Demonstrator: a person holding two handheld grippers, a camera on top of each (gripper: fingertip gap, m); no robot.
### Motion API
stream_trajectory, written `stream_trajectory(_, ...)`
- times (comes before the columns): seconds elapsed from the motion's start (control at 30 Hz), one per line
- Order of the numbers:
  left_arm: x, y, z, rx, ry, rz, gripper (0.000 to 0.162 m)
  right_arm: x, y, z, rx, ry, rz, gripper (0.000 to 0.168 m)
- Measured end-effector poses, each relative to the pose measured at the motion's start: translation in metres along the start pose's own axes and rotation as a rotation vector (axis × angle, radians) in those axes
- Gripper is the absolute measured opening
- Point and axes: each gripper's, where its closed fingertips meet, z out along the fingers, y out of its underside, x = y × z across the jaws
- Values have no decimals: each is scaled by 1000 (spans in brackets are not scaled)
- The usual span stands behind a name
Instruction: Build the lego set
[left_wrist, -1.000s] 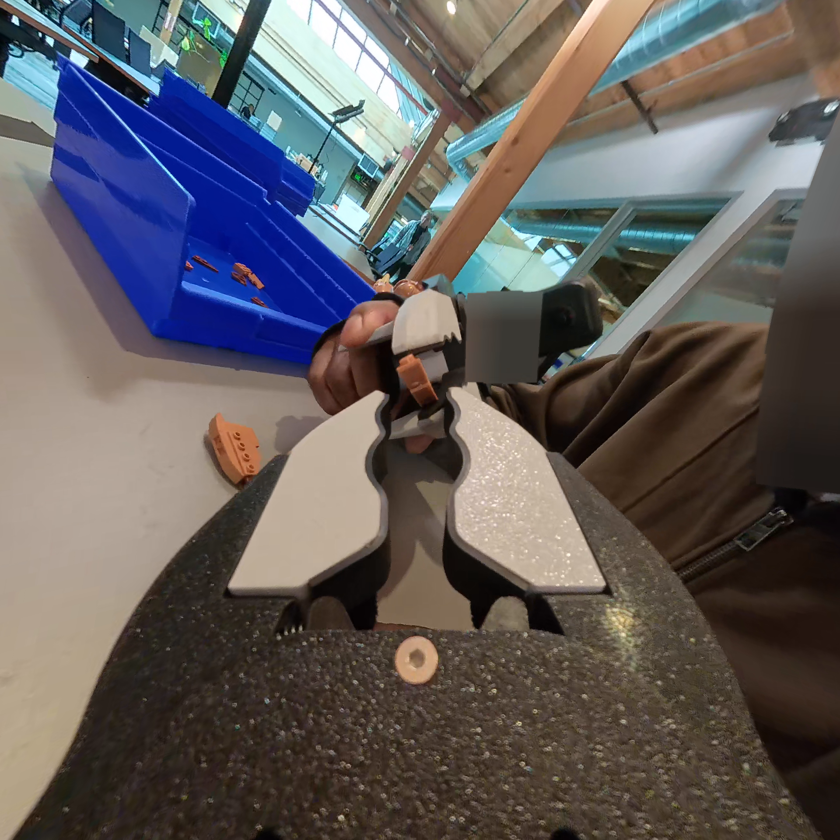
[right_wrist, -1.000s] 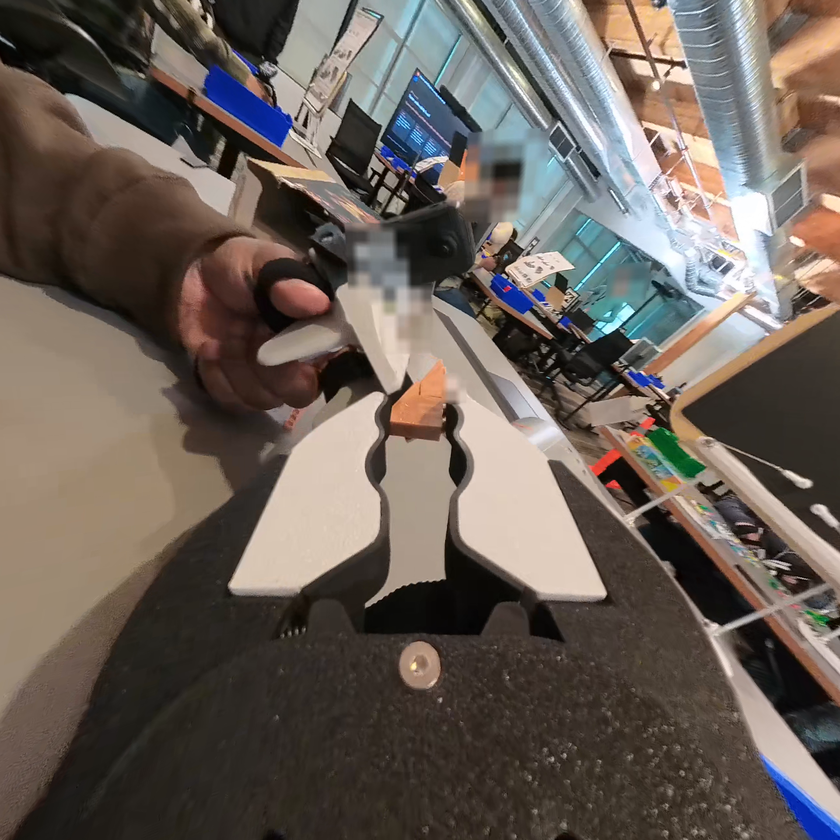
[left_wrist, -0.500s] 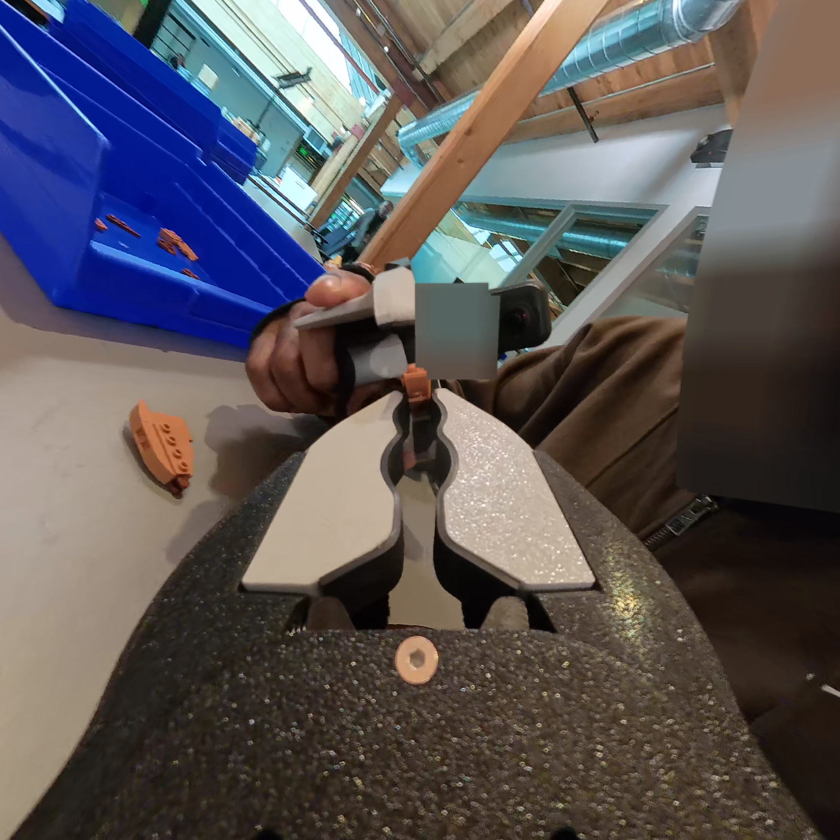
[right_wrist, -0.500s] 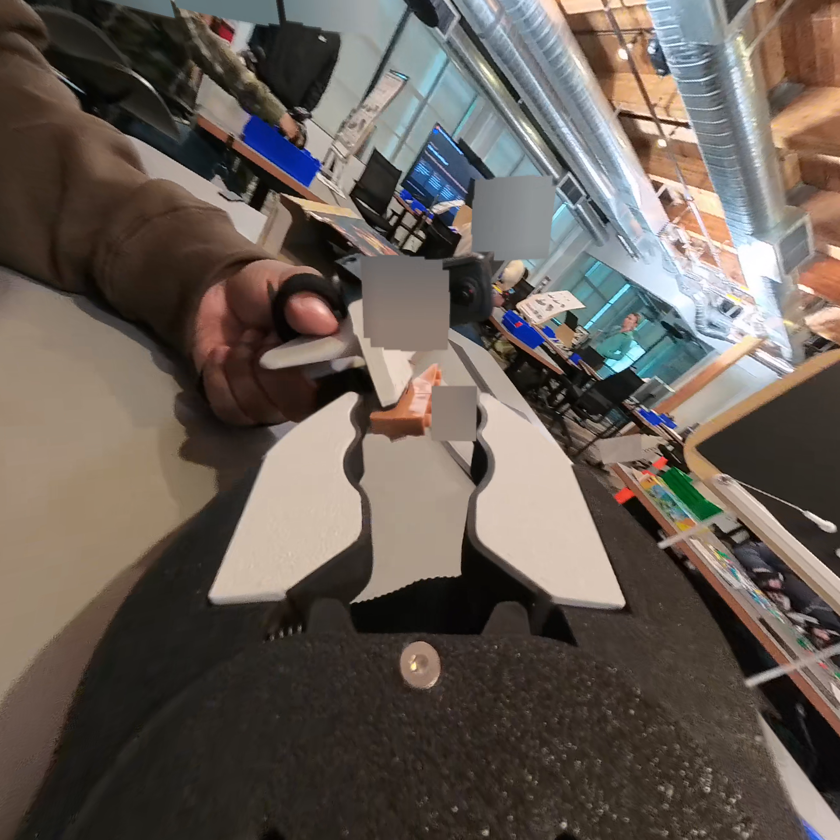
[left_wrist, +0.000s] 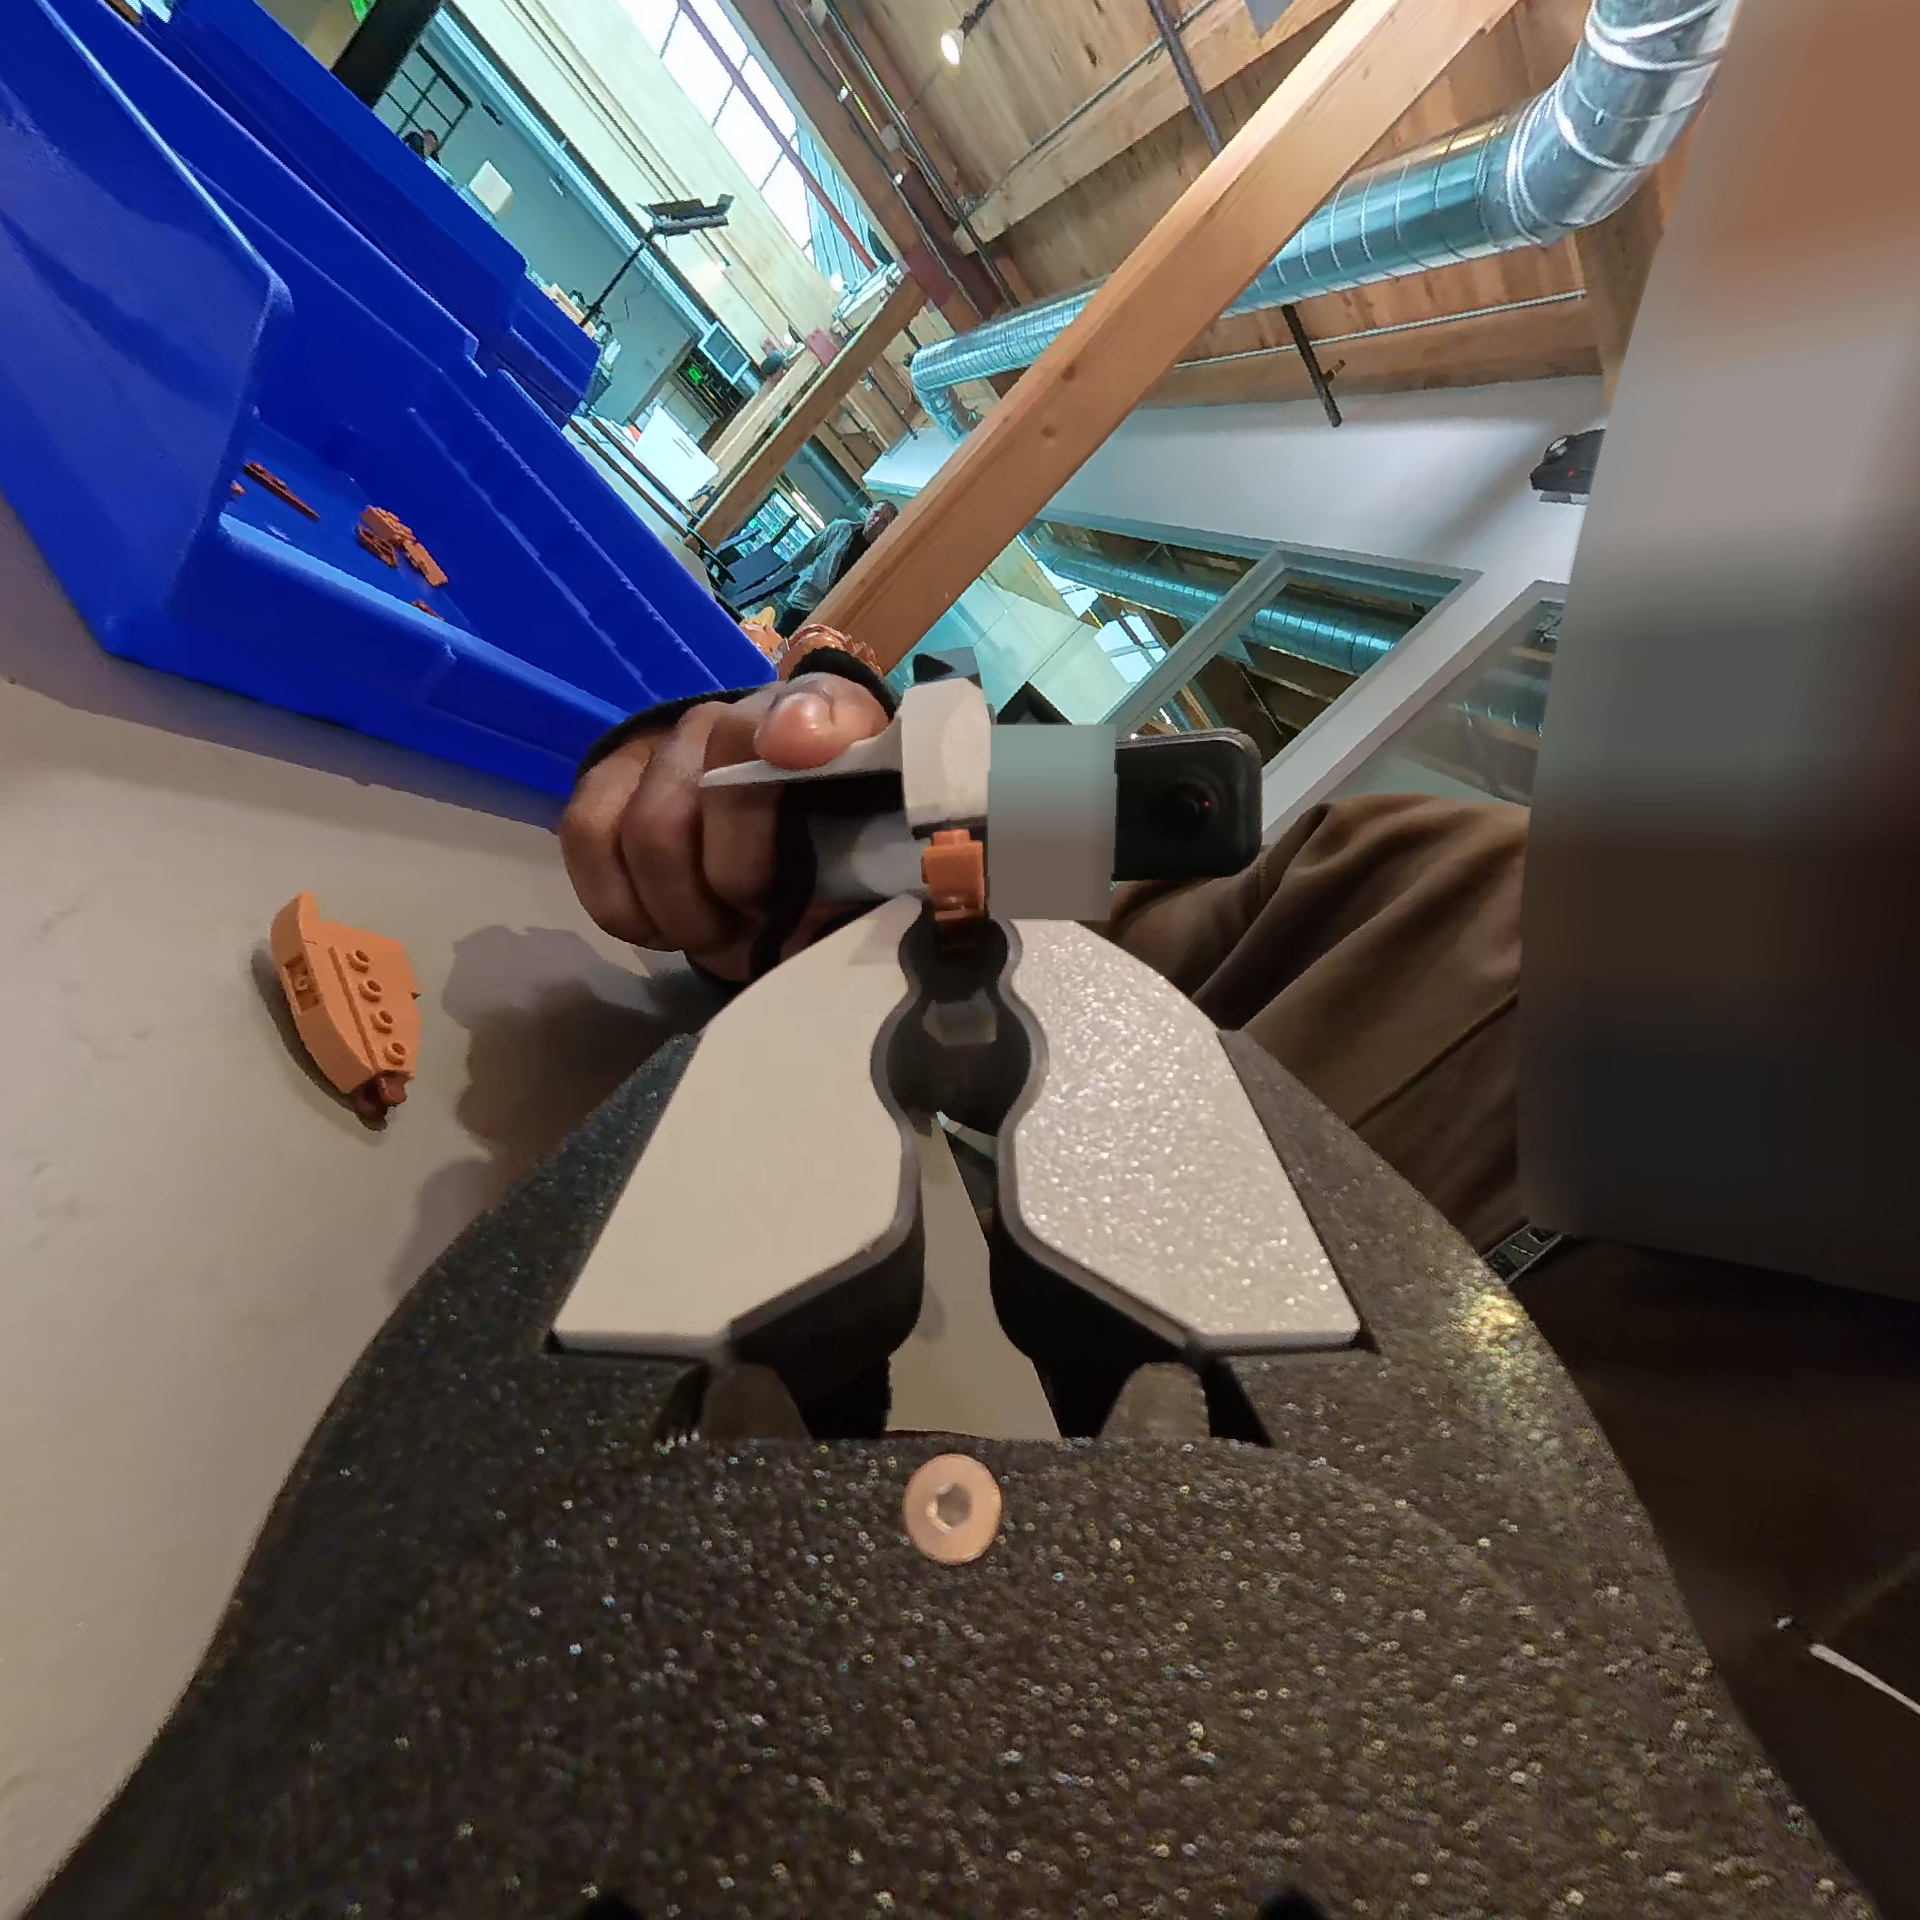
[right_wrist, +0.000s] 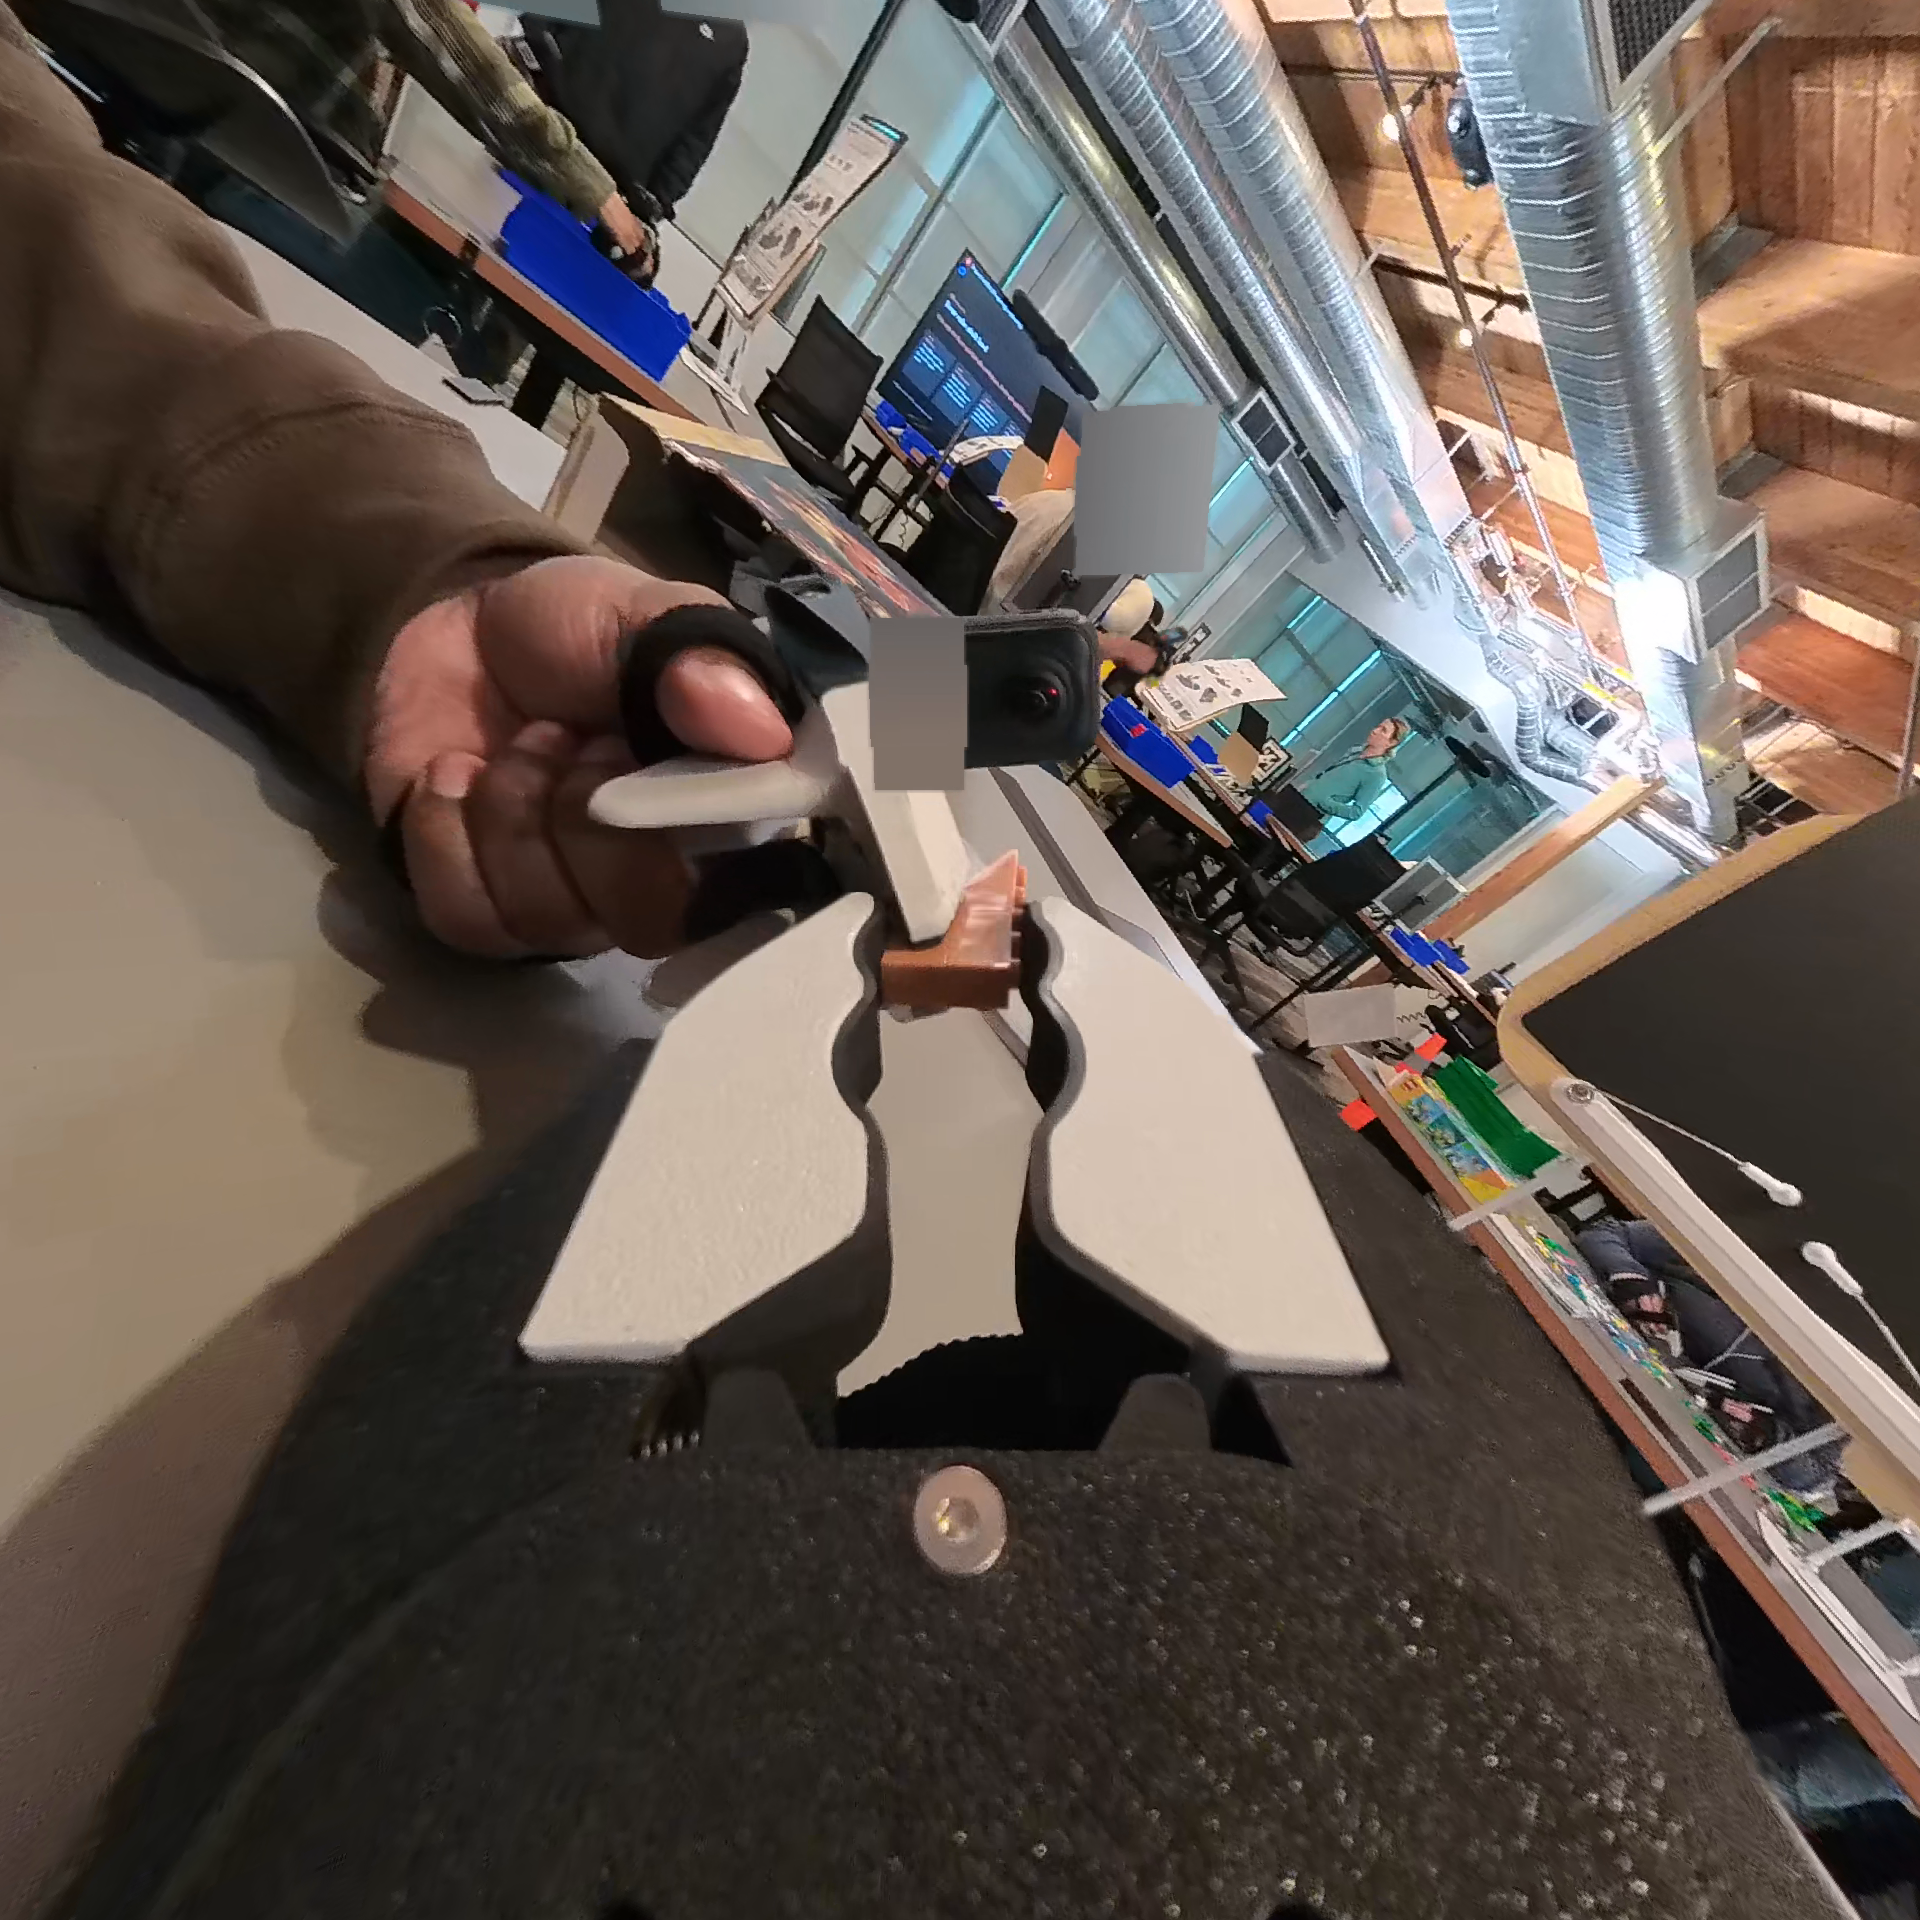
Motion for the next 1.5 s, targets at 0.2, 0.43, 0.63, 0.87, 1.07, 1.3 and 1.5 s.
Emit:
stream_trajectory(0.2,0,-1,0,5,-6,-9,8,0,1,0,-4,-8,27,24)
stream_trajectory(0.43,-1,0,0,-3,-11,-14,8,-1,2,0,-9,-27,73,23)
stream_trajectory(0.63,-2,-3,-1,14,-26,-9,9,2,4,2,-10,-1,103,23)
stream_trajectory(0.87,-8,-7,-5,13,-85,-5,31,7,8,3,9,33,225,23)
stream_trajectory(1.07,-8,-22,-14,83,-100,31,35,12,7,-2,57,13,339,23)
stream_trajectory(1.3,-3,-36,-22,110,-208,309,34,12,-1,-5,172,-117,652,23)
stream_trajectory(1.5,-6,-26,-18,28,-272,477,24,5,-5,-3,192,-210,768,23)
